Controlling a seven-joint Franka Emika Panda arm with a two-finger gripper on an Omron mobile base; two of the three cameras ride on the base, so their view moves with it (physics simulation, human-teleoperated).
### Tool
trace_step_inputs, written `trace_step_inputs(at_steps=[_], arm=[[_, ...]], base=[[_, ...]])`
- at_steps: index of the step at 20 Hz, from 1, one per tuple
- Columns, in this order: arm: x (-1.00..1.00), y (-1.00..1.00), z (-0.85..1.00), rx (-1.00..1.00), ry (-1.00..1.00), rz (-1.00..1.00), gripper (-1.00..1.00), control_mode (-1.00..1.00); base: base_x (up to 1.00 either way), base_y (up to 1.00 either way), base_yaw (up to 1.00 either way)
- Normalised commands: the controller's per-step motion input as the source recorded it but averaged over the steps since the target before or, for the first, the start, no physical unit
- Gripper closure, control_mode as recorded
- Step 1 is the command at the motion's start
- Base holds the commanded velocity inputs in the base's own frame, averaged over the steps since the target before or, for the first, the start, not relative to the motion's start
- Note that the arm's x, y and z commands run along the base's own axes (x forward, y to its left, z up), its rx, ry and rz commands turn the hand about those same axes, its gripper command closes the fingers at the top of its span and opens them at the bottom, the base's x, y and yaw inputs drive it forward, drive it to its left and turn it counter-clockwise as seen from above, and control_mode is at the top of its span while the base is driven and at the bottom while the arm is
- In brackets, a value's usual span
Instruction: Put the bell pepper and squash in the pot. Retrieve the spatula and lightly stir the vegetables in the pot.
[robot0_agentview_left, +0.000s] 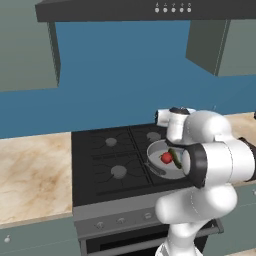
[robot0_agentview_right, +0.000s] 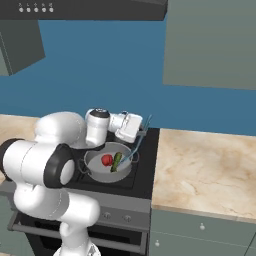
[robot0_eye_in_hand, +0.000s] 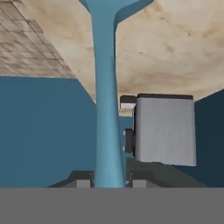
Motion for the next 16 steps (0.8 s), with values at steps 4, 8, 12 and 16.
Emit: trace_step_inputs(at_steps=[4, 8, 12, 16], arm=[[0.00, 0.38, -0.02, 0.00, -0.15, 0.00, 1.00, -1.00], [0.00, 0.17, -0.21, -0.09, -0.11, 0.00, 1.00, -1.00], [0.00, 0.06, 0.01, -0.07, -0.04, 0.00, 1.00, -1.00], [0.08, -0.20, 0.16, 0.00, 0.00, 0.00, 1.00, -1.00]], base=[[0.00, 0.00, 0.00], [0.00, 0.00, 0.00], [0.00, 0.00, 0.00], [0.00, 0.00, 0.00]])
